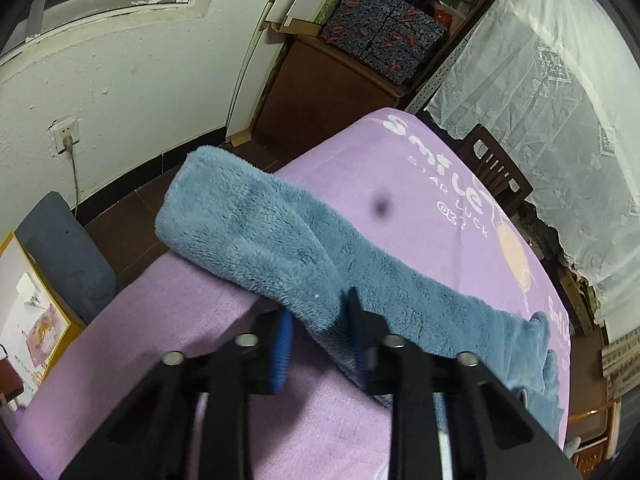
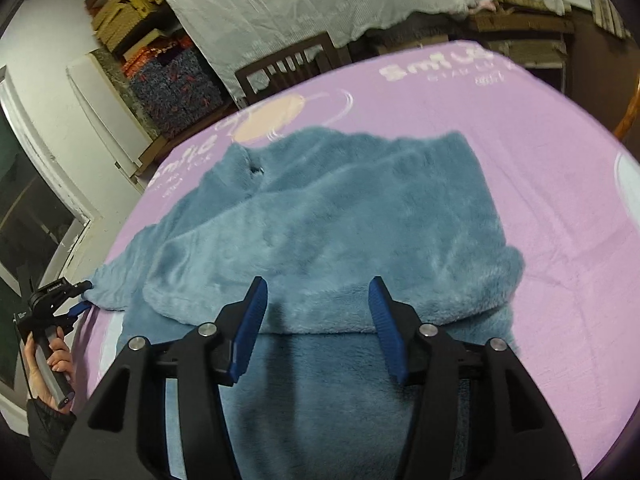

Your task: Fold large clothes

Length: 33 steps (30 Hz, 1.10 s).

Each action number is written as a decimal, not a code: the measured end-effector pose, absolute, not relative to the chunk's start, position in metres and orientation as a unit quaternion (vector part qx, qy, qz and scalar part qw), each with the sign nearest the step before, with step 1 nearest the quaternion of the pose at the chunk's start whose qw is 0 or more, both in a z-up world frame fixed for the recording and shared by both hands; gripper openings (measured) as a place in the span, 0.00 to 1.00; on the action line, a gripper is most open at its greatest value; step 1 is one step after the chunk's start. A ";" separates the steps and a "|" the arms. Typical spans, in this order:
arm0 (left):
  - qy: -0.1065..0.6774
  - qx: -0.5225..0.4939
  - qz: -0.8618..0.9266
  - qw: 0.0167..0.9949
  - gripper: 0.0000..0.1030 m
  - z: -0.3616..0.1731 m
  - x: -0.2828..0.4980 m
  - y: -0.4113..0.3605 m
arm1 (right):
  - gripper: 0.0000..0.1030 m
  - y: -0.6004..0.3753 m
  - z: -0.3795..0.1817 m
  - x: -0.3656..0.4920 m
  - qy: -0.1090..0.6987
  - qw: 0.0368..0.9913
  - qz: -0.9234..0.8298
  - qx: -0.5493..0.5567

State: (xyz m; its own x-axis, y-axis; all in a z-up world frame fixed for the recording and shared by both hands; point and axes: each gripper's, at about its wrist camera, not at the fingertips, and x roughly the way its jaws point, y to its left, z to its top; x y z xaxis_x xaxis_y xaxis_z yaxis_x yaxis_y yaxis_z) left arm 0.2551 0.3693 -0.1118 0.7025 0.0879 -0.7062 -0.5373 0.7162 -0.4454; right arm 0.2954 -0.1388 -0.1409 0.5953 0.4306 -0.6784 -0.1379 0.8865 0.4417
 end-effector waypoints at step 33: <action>0.321 -0.001 0.040 0.946 0.10 -0.023 0.296 0.072 | 0.51 -0.171 -0.139 0.301 0.428 0.848 0.169 0.263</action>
State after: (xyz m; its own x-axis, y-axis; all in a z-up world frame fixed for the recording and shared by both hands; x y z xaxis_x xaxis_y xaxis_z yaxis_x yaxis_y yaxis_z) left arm 0.2956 0.0722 -0.0226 0.7913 0.0746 -0.6069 -0.0762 0.9968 0.0231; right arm 0.3012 -0.1714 -0.1393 0.5769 0.5126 -0.6359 -0.0621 0.8038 0.5916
